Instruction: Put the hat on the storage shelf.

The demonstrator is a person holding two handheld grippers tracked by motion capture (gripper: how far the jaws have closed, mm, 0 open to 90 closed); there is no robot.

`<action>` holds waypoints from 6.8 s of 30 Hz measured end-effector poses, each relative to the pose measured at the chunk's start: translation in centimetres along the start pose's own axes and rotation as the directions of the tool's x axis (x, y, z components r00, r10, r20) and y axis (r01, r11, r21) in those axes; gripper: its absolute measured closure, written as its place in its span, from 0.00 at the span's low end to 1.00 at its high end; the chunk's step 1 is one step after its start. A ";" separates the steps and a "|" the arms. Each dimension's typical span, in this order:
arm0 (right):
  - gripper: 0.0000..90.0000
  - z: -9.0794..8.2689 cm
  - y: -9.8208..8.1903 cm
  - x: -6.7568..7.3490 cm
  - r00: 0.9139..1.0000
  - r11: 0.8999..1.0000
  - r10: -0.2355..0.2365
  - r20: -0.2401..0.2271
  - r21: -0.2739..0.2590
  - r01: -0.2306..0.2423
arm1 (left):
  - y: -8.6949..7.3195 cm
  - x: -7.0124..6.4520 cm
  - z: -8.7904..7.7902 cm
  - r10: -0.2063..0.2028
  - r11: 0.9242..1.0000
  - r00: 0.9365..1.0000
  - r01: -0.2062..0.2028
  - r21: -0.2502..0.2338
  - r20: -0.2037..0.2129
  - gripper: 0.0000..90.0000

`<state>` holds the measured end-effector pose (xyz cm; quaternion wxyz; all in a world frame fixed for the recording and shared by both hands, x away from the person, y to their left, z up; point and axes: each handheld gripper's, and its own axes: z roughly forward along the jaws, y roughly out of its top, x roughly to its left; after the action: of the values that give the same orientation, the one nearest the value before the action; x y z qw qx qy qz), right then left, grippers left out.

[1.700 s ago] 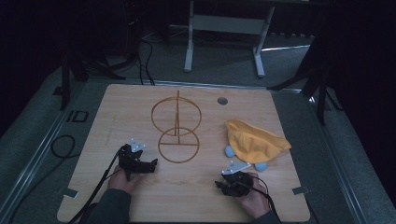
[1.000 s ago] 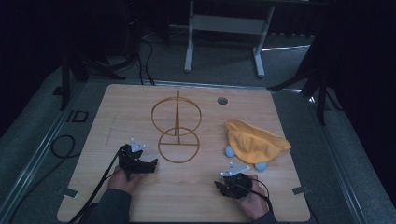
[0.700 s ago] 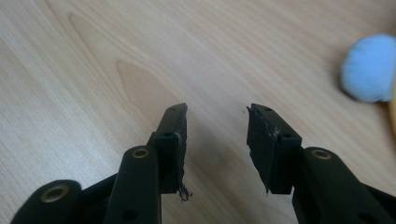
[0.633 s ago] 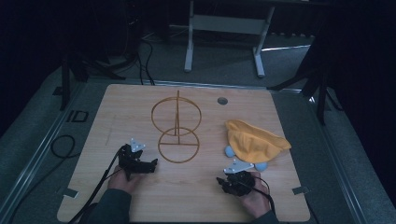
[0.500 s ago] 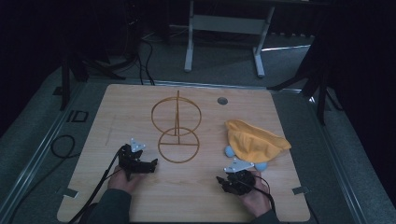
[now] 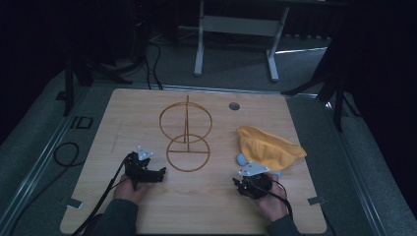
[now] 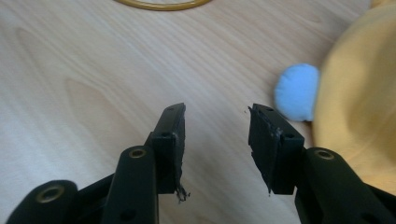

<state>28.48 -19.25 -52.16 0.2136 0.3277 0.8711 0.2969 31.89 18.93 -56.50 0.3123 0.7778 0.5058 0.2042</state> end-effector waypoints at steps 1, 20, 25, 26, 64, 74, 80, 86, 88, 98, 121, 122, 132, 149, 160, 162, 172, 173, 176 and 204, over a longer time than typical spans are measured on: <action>0.62 0.0 0.0 0.0 1.000 1.000 0.000 0.000 0.000 0.000 | 0.0 0.0 0.0 0.000 1.000 1.000 0.000 0.000 0.000 0.02; 0.63 2.0 1.6 -2.9 0.996 0.999 0.023 0.087 -0.027 -0.020 | 0.0 0.0 0.0 -0.001 1.000 1.000 0.001 -0.001 0.001 0.02; 0.62 3.1 1.8 -3.4 0.995 1.000 0.012 0.100 -0.014 -0.010 | 0.0 0.0 0.0 0.000 1.000 1.000 0.000 0.000 0.001 0.02; 0.62 3.2 1.9 -3.4 0.994 1.000 0.016 0.106 -0.012 -0.015 | 0.0 0.0 0.0 0.000 1.000 1.000 0.000 0.000 0.001 0.02; 0.92 4.4 2.3 -4.2 0.977 0.998 -0.033 0.210 0.064 0.020 | 0.0 0.0 0.0 0.001 1.000 1.000 -0.001 0.001 0.001 0.02; 0.92 1.9 2.8 -4.4 0.985 1.000 -0.019 0.169 0.019 0.016 | 0.0 0.0 0.0 -0.001 1.000 1.000 0.001 -0.001 0.000 0.02; 0.93 0.1 3.9 -4.1 0.990 0.999 -0.020 0.139 -0.031 0.025 | 0.0 0.0 0.0 -0.001 1.000 1.000 0.001 -0.001 0.000 0.02; 0.93 -2.0 4.7 -4.0 0.991 0.996 -0.032 0.130 -0.075 0.042 | 0.0 0.0 0.0 0.003 1.000 1.000 -0.003 0.003 0.001 0.02; 0.93 -2.6 4.9 -4.0 0.991 0.995 -0.035 0.129 -0.088 0.046 | 0.0 0.0 0.0 0.001 1.000 1.000 -0.001 0.001 0.001 0.02; 0.93 -5.2 5.5 -4.3 0.989 0.991 -0.049 0.143 -0.116 0.066 | 0.0 0.0 0.0 0.004 1.000 1.000 -0.004 0.003 0.000 0.02; 0.93 -11.8 6.5 -7.6 0.985 0.976 0.008 0.175 -0.218 0.031 | 0.0 0.0 0.0 0.003 1.000 1.000 -0.003 0.003 0.001 0.02; 0.93 -12.1 6.5 -7.7 0.985 0.974 0.009 0.175 -0.223 0.031 | 0.0 0.0 0.0 0.003 1.000 1.000 -0.003 0.003 0.001 0.02; 0.94 -14.6 6.8 -9.3 0.988 0.970 0.030 0.155 -0.243 0.009 | 0.0 0.0 0.0 0.001 1.000 1.000 -0.001 0.001 0.001 0.02; 0.88 -8.1 9.5 -8.8 0.998 0.987 0.007 -0.063 -0.160 -0.017 | 0.0 0.0 0.0 -0.001 1.000 1.000 0.001 0.000 0.001 0.02; 0.84 -7.7 9.3 -9.5 0.995 0.994 0.008 -0.097 -0.106 -0.018 | 0.0 0.0 0.0 0.002 1.000 1.000 -0.002 0.003 0.002 0.02; 0.84 -7.9 8.9 -9.6 0.994 0.995 0.007 -0.105 -0.094 -0.017 | 0.0 0.0 0.0 0.003 1.000 1.000 -0.003 0.004 0.002 0.02; 0.80 -8.4 7.1 -9.2 0.991 0.999 -0.016 -0.136 -0.031 0.012 | 0.0 0.0 0.0 0.002 1.000 1.000 -0.002 0.002 0.002 0.02; 0.80 -8.5 7.0 -9.2 0.990 1.000 -0.021 -0.141 -0.016 0.019 | 0.0 0.0 0.0 0.002 1.000 1.000 -0.002 0.002 0.002 0.02; 0.78 -8.6 6.8 -9.0 0.986 0.999 -0.030 -0.163 0.010 0.032 | 0.0 0.0 0.0 0.002 1.000 1.000 -0.002 0.002 0.002 0.02; 0.65 -6.4 6.3 -8.7 0.958 0.950 -0.080 -0.275 0.269 0.156 | 0.0 0.0 0.0 0.000 1.000 1.000 0.000 0.001 0.002 0.02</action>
<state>33.62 -23.89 -41.79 0.0645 0.2602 0.9436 0.1942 31.89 18.94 -56.49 0.3123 0.7780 0.5057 0.2033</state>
